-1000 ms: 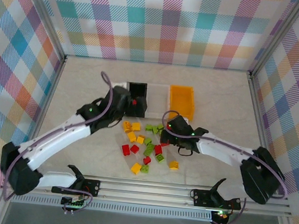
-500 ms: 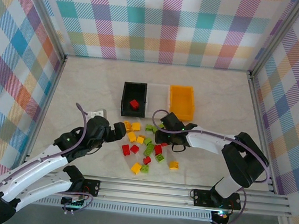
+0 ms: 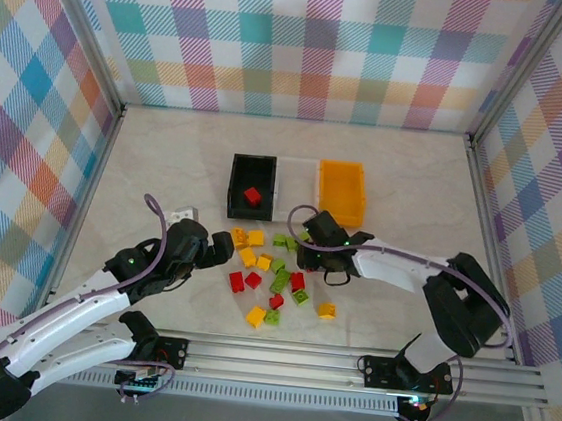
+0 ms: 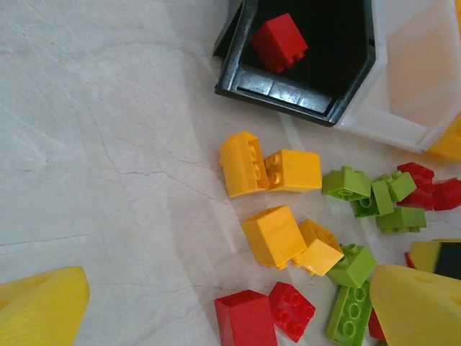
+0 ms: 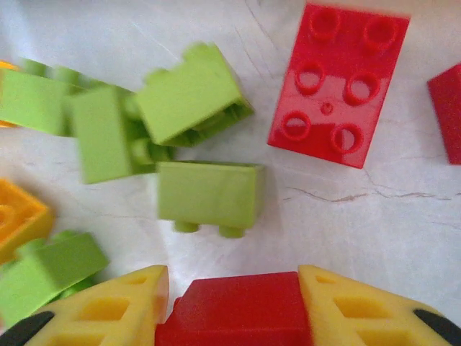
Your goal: Sort the legos into containers by color
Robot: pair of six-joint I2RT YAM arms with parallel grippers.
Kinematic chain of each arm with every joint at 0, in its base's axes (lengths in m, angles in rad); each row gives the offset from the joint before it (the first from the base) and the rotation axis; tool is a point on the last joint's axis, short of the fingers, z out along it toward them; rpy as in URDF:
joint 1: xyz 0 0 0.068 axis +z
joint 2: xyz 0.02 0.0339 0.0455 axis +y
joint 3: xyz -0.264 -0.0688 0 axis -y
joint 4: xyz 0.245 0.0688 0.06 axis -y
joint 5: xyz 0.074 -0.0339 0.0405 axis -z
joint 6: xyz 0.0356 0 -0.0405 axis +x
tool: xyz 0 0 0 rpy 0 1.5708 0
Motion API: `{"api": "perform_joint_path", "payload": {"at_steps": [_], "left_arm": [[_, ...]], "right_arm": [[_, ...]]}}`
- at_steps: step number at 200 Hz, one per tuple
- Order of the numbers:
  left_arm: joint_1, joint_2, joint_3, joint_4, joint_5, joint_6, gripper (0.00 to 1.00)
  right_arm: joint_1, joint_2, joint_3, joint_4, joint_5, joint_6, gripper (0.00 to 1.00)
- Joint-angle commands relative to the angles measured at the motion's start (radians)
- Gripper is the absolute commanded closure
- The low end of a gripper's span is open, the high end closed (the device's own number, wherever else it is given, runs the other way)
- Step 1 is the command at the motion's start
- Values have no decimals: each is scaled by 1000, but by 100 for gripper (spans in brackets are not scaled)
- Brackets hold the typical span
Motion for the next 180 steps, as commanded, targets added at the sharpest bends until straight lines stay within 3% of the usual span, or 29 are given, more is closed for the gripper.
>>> {"api": "perform_joint_path", "payload": {"at_steps": [1,49,97,139,155,180], "left_arm": [[0,0,-15,-37,-39,-18,0],[0,-18,-58,-48,-26,-48,0],[0,-50,-77,-85,-12,-61,0],[0,-71,-93,-95,0,-67,0],[0,-71,-93,-99,4,-64,0],[0,-71,-92,-97,17,-60,0]], "right_arm": [[19,-82,68,-22,-42,-36,61],[30,131,409,-9,-90,-97,61],[29,470,806,-52,-15,-131,60],[23,662,1051,-147,113,-103,57],[17,709,1114,-161,108,-89,50],[17,737,1186,-172,90,-98,28]]}}
